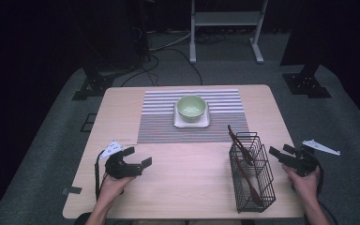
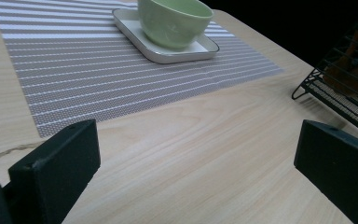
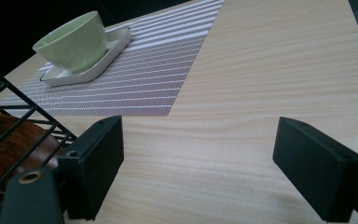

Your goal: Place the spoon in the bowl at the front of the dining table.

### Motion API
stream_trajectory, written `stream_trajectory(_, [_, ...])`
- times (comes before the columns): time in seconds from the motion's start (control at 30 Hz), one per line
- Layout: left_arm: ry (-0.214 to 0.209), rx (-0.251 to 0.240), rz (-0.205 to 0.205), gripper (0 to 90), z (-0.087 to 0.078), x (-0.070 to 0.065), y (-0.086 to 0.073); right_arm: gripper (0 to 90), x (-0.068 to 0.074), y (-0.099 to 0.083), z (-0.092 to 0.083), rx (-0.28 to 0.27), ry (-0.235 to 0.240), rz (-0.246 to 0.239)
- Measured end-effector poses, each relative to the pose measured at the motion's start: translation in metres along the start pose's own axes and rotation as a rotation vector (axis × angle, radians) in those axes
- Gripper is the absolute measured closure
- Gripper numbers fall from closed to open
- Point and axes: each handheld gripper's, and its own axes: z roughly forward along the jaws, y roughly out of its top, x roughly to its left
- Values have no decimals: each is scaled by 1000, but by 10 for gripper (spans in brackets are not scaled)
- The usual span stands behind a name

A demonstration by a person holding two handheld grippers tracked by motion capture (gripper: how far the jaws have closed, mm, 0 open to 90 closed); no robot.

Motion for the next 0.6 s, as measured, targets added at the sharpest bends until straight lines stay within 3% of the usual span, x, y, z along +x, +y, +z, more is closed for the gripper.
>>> stream_trajectory(0.33, [-90, -5, 8, 0, 3, -13, 1, 147, 2, 0, 0, 1, -1, -2])
stream_trajectory(0.6, [-157, 22, 34, 0, 13, -28, 3, 147, 1, -1, 0, -4, -4, 2])
